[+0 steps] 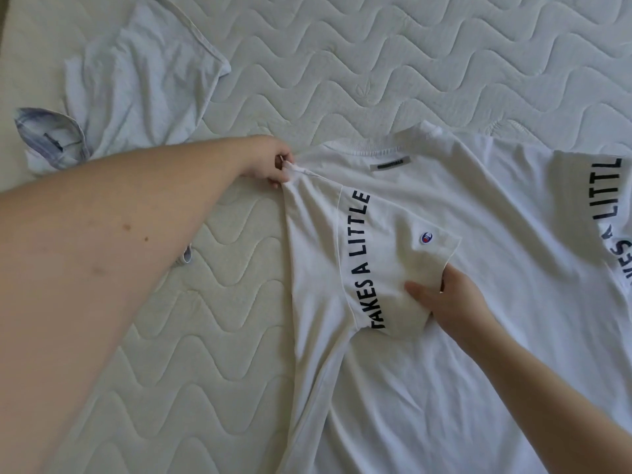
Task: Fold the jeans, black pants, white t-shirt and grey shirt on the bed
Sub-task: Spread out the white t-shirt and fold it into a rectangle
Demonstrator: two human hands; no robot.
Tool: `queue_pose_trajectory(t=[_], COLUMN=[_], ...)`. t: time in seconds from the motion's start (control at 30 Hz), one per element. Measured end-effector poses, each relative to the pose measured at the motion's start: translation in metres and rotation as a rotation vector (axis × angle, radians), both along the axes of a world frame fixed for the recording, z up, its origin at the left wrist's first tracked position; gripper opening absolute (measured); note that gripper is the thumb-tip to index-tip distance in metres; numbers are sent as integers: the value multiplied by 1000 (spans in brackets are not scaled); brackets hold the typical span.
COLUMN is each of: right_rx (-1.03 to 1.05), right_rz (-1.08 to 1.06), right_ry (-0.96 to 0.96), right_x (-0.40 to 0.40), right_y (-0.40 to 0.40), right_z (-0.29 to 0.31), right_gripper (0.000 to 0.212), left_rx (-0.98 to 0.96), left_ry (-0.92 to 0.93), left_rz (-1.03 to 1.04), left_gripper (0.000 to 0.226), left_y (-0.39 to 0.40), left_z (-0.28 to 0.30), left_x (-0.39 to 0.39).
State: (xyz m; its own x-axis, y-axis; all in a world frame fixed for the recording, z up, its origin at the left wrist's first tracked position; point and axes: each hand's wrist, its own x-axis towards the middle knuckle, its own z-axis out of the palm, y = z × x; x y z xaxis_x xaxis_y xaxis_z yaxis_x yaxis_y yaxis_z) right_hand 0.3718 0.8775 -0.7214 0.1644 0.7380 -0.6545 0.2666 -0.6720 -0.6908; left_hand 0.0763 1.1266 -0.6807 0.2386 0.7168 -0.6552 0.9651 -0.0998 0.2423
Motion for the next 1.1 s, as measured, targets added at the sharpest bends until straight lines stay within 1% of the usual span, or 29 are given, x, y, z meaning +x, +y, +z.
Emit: queue_pose_trajectory(t=[0.1, 0.2, 0.23, 0.3, 0.4, 0.47, 0.53, 0.6, 0.67, 0.7, 0.77, 0.83, 0.87, 0.93, 1.03, 1.1], right_rx=[49, 54, 43, 7, -51, -50, -22, 30, 101, 120, 109, 55, 51, 53, 1, -59], right_rz=[-18, -30, -19, 32, 178, 189, 167, 129, 133, 152, 159, 157, 168, 152, 7, -52], right_ry=[-106, -174, -209, -322, -635, -697, -712, -704, -682, -641, -435, -197, -132, -93, -28, 46], right_x=[2, -2, -3, 0, 8, 12, 11, 3, -14, -26, -53, -81, -94, -114, -131, -137], right_y=[-2, -2, -3, -5, -10, -12, -15, -23, -37, -47, -64, -81, -87, -95, -99, -101], right_z=[0, 0, 1, 2, 5, 8, 13, 18, 21, 23, 24, 25, 24, 21, 21, 21], right_gripper=[18, 6, 7, 20, 41, 45, 44, 45, 47, 47, 41, 27, 21, 17, 20, 23], left_rx=[150, 284, 310, 342, 374, 424, 479, 491, 450, 415, 356, 293, 242, 151, 92, 32], left_ry=[15, 98, 121, 112, -31, -113, -167, -176, -195, -203, -212, -237, -272, -303, -221, -216], left_rz=[122, 177, 190, 231, 353, 463, 566, 573, 549, 535, 494, 498, 528, 571, 452, 408], left_gripper=[21, 25, 27, 30, 37, 45, 43, 33, 23, 21, 20, 22, 25, 31, 44, 54], left_y=[-2, -6, -9, -16, -30, -41, -57, -85, -123, -145, -187, -228, -247, -287, -349, -391], left_z=[-1, -5, -8, -17, -28, -29, -29, -31, -37, -39, -43, -43, -42, -38, -32, -25], left_x=[2, 13, 16, 21, 26, 27, 24, 18, 10, 6, 0, -3, -4, -5, -10, -12])
